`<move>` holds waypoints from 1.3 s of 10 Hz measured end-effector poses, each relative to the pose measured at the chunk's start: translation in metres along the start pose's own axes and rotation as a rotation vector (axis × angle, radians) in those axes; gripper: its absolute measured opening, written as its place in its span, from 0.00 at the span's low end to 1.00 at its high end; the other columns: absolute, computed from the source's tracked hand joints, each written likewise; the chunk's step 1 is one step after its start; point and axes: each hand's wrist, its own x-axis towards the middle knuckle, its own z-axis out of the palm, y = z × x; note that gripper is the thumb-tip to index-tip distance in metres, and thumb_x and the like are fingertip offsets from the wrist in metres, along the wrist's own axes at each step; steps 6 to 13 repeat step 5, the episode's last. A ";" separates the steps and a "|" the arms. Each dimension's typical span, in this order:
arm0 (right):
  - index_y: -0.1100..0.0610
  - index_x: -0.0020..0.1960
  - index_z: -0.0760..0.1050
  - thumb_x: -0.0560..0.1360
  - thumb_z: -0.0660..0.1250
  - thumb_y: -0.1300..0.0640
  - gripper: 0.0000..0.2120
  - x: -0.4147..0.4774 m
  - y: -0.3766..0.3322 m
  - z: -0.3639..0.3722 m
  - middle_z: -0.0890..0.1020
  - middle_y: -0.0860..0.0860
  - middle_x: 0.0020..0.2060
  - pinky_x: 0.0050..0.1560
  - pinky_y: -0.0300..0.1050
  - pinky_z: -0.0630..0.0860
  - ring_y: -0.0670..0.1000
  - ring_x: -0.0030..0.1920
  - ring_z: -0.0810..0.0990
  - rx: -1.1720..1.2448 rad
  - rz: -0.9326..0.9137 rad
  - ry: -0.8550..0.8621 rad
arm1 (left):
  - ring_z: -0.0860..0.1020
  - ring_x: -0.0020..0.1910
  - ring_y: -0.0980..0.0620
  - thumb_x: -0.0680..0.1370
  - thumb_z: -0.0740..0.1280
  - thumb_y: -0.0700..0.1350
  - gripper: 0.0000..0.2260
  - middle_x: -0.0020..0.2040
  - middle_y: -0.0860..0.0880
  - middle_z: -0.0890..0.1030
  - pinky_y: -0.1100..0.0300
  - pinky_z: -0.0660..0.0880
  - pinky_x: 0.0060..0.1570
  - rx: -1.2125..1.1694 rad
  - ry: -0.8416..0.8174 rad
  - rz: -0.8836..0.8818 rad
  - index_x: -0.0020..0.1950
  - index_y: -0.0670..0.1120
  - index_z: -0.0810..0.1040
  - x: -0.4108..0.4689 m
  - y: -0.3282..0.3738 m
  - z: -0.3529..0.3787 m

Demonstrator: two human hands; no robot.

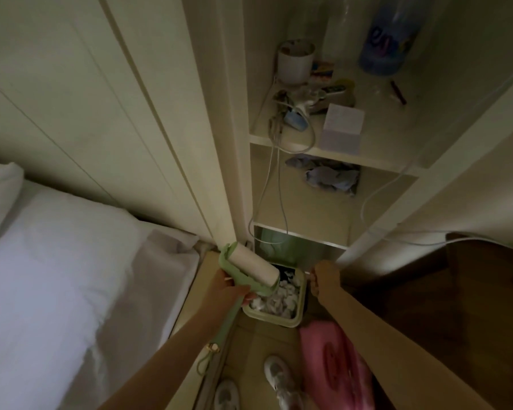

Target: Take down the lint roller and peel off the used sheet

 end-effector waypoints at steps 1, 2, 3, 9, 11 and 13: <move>0.59 0.20 0.67 0.73 0.55 0.60 0.22 0.005 0.007 -0.006 0.70 0.51 0.17 0.17 0.31 0.63 0.49 0.23 0.64 0.148 0.121 -0.053 | 0.79 0.33 0.49 0.74 0.63 0.29 0.11 0.39 0.43 0.78 0.63 0.79 0.30 0.002 0.008 -0.040 0.46 0.45 0.71 0.003 -0.005 0.001; 0.62 0.41 0.72 0.74 0.58 0.55 0.10 0.001 0.010 -0.003 0.74 0.58 0.37 0.34 0.46 0.76 0.54 0.34 0.72 0.217 0.215 -0.107 | 0.80 0.31 0.51 0.74 0.63 0.29 0.11 0.40 0.43 0.78 0.63 0.79 0.31 -0.006 0.017 -0.065 0.53 0.42 0.70 0.007 -0.013 -0.003; 0.61 0.64 0.66 0.76 0.60 0.47 0.24 -0.012 0.002 -0.004 0.72 0.61 0.56 0.51 0.59 0.70 0.61 0.53 0.73 0.139 0.234 -0.233 | 0.80 0.32 0.50 0.74 0.63 0.30 0.15 0.42 0.42 0.79 0.62 0.79 0.31 -0.001 0.024 -0.077 0.59 0.39 0.68 0.010 -0.017 -0.006; 0.62 0.68 0.62 0.75 0.60 0.44 0.29 -0.021 -0.008 -0.007 0.69 0.61 0.66 0.54 0.61 0.65 0.62 0.65 0.68 0.123 0.252 -0.281 | 0.81 0.33 0.49 0.73 0.63 0.29 0.15 0.42 0.41 0.78 0.62 0.79 0.30 0.005 0.023 -0.075 0.58 0.37 0.70 0.014 -0.018 -0.013; 0.62 0.68 0.62 0.75 0.60 0.44 0.29 -0.021 -0.008 -0.007 0.69 0.61 0.66 0.54 0.61 0.65 0.62 0.65 0.68 0.123 0.252 -0.281 | 0.81 0.33 0.49 0.73 0.63 0.29 0.15 0.42 0.41 0.78 0.62 0.79 0.30 0.005 0.023 -0.075 0.58 0.37 0.70 0.014 -0.018 -0.013; 0.62 0.68 0.62 0.75 0.60 0.44 0.29 -0.021 -0.008 -0.007 0.69 0.61 0.66 0.54 0.61 0.65 0.62 0.65 0.68 0.123 0.252 -0.281 | 0.81 0.33 0.49 0.73 0.63 0.29 0.15 0.42 0.41 0.78 0.62 0.79 0.30 0.005 0.023 -0.075 0.58 0.37 0.70 0.014 -0.018 -0.013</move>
